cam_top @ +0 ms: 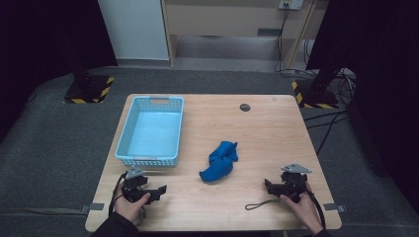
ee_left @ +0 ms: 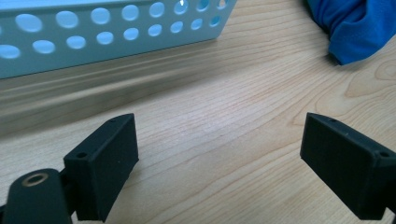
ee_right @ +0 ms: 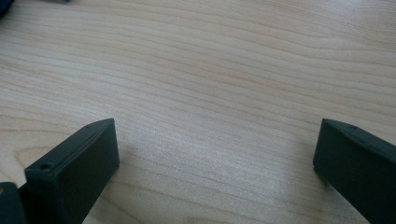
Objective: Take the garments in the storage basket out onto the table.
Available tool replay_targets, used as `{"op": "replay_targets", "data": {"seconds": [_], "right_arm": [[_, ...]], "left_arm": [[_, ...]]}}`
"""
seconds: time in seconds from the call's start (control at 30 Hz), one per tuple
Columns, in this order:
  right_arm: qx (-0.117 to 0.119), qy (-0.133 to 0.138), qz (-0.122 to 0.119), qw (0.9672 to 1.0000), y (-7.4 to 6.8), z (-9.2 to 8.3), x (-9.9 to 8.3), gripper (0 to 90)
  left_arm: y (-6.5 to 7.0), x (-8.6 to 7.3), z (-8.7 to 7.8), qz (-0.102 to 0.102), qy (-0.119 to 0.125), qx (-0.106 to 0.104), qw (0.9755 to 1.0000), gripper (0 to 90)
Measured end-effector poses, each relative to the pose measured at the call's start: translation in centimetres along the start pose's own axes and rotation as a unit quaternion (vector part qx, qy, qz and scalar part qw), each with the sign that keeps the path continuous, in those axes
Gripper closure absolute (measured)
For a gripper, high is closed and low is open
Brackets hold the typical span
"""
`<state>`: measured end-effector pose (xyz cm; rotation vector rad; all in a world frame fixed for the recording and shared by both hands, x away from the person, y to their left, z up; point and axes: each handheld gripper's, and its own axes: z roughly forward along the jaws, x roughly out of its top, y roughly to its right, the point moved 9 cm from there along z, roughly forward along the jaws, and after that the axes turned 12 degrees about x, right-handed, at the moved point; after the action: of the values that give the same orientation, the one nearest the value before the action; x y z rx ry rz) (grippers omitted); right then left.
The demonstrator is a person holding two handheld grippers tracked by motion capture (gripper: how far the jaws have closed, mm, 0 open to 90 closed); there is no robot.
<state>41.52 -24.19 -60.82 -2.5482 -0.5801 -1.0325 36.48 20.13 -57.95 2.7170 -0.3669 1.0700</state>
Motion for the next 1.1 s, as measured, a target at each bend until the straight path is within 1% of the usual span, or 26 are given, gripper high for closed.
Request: {"op": "replay_targets", "data": {"seconds": [0.43,0.57,0.73,0.83,1.03,1.1], "right_arm": [[0.000,0.000,0.000,1.0000,0.0,0.0,0.0,0.5],[0.000,0.000,0.000,1.0000,0.0,0.0,0.0,0.5],[0.000,0.000,0.000,1.0000,0.0,0.0,0.0,0.5],[0.000,0.000,0.000,1.0000,0.0,0.0,0.0,0.5],[0.000,0.000,0.000,1.0000,0.0,0.0,0.0,0.5],[0.000,0.000,0.000,1.0000,0.0,0.0,0.0,0.5]], "left_arm": [[-1.0,-0.3,-0.2,-0.002,-0.003,0.007,1.0000,9.8],[-1.4,-0.5,-0.2,0.002,-0.007,0.010,0.9999,9.8],[-1.9,-0.7,-0.2,0.002,-0.010,0.014,0.9998,9.8],[-2.2,-0.7,-0.2,0.002,-0.011,0.017,0.9998,9.8],[-3.2,-1.1,-0.2,0.010,-0.022,0.035,0.9991,9.4],[-3.3,-1.1,-0.1,0.009,-0.022,0.037,0.9990,9.2]]}}
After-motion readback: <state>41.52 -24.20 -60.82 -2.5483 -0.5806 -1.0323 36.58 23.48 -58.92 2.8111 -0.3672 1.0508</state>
